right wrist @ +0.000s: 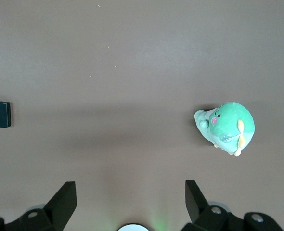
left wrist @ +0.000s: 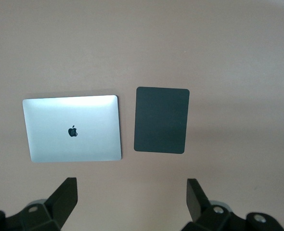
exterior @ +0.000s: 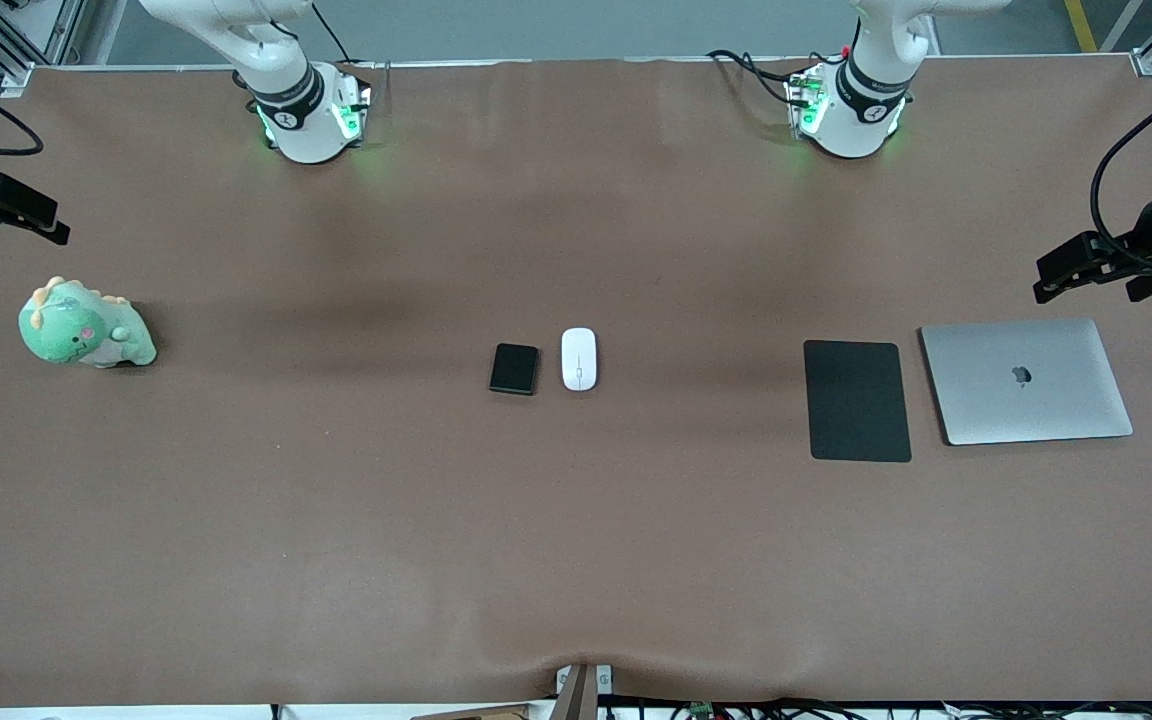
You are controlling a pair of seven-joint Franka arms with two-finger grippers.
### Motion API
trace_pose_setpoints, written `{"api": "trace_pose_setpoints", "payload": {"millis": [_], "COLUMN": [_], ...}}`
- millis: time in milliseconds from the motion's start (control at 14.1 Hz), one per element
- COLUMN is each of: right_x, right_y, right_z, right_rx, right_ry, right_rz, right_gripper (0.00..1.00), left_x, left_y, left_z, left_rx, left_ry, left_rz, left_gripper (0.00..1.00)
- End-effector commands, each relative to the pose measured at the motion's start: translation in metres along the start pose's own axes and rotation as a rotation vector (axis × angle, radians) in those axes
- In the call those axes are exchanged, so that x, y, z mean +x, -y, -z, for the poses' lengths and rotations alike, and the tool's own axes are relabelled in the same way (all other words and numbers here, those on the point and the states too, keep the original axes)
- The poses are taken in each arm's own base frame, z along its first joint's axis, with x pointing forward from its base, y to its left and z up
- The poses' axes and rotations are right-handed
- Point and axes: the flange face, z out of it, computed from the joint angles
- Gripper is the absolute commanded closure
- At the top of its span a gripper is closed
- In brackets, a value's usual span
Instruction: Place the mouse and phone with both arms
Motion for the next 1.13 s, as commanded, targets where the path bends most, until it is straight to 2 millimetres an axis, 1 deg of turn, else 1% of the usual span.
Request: {"api": "trace_pose_setpoints", "payload": {"millis": [0,71,495,778,849,920,1061], "right_x": [-0.002,-0.003,-0.001,0.001,0.001,0.002,0.001], "right_y": [-0.002,-0.002,-0.002,0.006,0.011,0.015,0.021], "right_z": [0.008,0.008,0.009,0.007,0.007,0.007,0.008], "right_rx": [0.015,0.016,0.013,0.016,0.015,0.013,0.011], "right_ry": [-0.008,-0.007,-0.017,-0.017,-0.015,-0.017,-0.018], "right_rz": [0.001,0.0,0.004,0.018,0.027,0.036,0.048], "right_gripper": [0.0,0.0,0.0,0.0,0.0,0.0,0.0], "left_x": [-0.008,-0.008,-0.007,-0.006,-0.007,-0.009,-0.012], "left_y": [-0.001,-0.003,-0.001,-0.005,-0.012,-0.031,-0.087], "left_z": [0.01,0.012,0.009,0.008,0.008,0.008,0.004], "left_rx": [-0.001,-0.005,-0.008,-0.013,-0.015,-0.019,-0.032], "left_ry": [-0.017,-0.019,-0.014,-0.012,-0.013,-0.013,-0.013], "left_rz": [-0.019,-0.01,-0.007,0.03,0.037,0.042,0.068], "left_gripper": [0.0,0.0,0.0,0.0,0.0,0.0,0.0]}}
